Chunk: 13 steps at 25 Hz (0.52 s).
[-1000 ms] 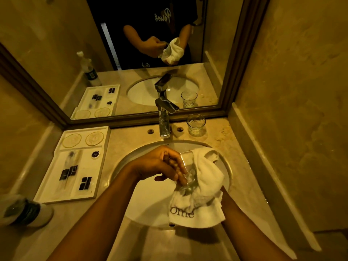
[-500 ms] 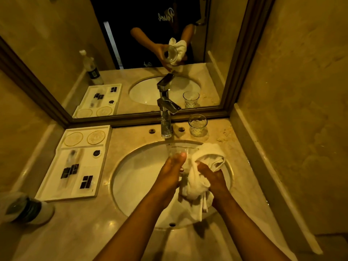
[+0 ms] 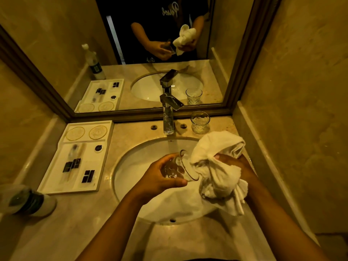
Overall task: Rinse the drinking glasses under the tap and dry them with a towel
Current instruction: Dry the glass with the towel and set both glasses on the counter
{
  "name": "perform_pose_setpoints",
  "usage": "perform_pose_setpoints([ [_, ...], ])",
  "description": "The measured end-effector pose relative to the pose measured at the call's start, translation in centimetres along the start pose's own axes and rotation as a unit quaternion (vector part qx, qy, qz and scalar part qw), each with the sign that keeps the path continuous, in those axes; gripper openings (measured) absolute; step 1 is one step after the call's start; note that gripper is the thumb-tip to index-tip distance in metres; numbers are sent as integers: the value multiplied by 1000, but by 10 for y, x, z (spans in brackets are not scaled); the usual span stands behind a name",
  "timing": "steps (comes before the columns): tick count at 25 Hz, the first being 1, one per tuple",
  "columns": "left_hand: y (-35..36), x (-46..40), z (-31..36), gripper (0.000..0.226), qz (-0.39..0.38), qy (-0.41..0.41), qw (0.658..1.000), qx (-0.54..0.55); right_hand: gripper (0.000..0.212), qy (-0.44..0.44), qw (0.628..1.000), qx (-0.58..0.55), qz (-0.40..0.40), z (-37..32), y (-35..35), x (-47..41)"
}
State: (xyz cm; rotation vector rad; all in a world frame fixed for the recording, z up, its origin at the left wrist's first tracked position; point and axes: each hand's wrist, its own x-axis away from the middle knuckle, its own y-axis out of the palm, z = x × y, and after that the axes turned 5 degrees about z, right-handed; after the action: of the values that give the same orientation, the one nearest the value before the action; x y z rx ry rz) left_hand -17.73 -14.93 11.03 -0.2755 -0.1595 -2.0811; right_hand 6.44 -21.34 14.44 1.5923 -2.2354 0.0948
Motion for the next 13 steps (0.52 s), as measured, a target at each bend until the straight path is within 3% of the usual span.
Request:
perform_pose_setpoints([
  [3, 3, 4, 5, 71, -24, 9, 999, -29, 40, -29, 995, 80, -54, 3, 13, 5],
  [7, 0, 8, -6, 65, -12, 5, 1000, 3, 41, -65, 966, 204, -141, -3, 14, 11],
  [9, 2, 9, -15, 60, -6, -2, 999, 47, 45, -108, 950, 258, -139, 0, 17, 11],
  [13, 6, 13, -27, 54, -39, -22, 995, 84, 42, -169, 859, 440, -198, 0, 19, 6],
])
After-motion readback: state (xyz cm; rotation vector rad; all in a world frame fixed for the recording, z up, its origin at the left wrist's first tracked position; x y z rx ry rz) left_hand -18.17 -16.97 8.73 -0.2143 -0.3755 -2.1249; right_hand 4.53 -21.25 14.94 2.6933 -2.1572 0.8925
